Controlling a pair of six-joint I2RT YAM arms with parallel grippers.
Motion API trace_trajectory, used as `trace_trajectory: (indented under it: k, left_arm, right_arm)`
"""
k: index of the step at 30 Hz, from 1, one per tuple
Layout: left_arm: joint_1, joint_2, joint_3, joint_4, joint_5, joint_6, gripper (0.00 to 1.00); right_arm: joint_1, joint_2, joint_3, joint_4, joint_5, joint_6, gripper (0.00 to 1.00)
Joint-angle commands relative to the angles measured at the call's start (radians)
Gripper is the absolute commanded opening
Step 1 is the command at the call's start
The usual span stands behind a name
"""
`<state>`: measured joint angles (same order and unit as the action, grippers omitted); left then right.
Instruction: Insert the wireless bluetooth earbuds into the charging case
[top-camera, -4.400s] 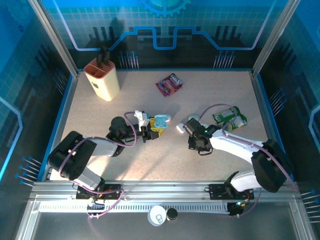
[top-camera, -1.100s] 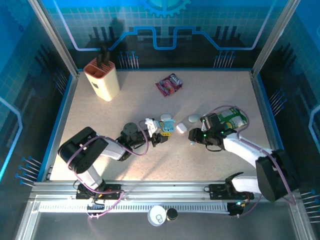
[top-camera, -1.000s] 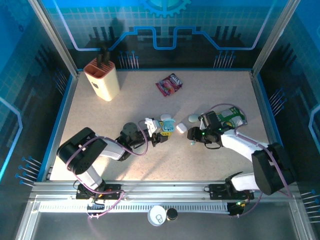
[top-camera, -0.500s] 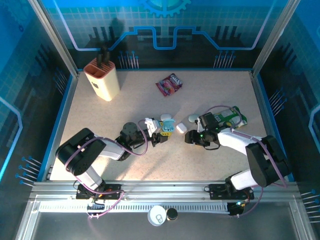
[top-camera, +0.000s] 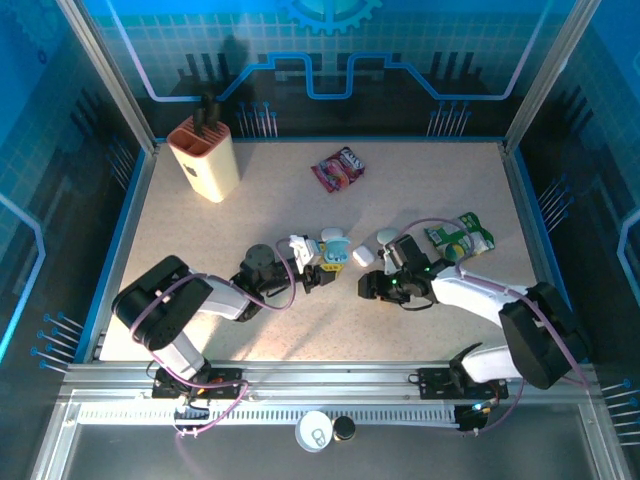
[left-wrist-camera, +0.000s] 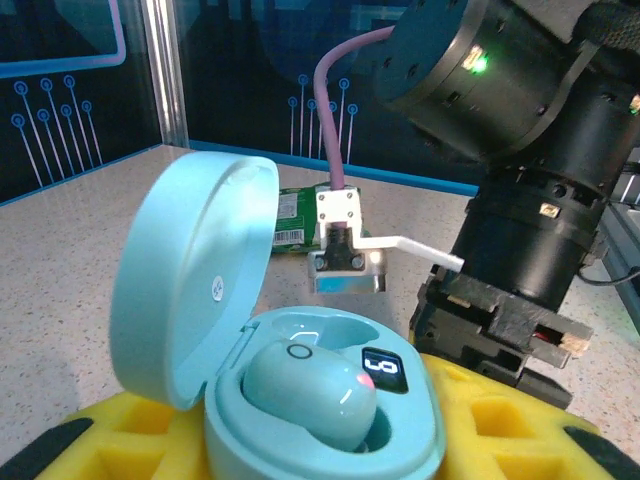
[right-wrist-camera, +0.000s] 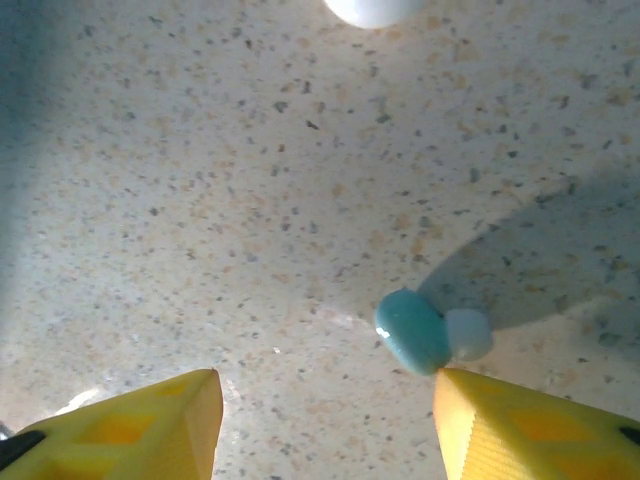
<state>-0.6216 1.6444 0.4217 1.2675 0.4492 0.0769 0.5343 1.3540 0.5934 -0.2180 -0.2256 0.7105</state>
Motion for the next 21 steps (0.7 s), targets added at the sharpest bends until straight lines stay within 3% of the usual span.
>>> trace_trajectory:
  k: [1, 9, 17, 21]
  left_arm:
    - [0.021, 0.015, 0.003, 0.064, 0.018, -0.027, 0.3]
    - [0.123, 0.014, -0.047, 0.134, 0.023, -0.087, 0.3]
    - [0.211, -0.062, -0.114, 0.135, -0.018, -0.131, 0.3]
    - [0.248, -0.07, -0.135, 0.129, -0.032, -0.162, 0.31]
  right_arm:
    - [0.015, -0.046, -0.017, 0.006, -0.014, 0.029, 0.58]
    - [0.086, -0.06, 0.14, -0.294, 0.28, -0.125, 0.58]
    - [0.239, 0.154, 0.413, -0.62, 0.643, -0.249, 0.53]
    - [0.297, 0.275, 0.514, -0.693, 0.747, -0.29, 0.49]
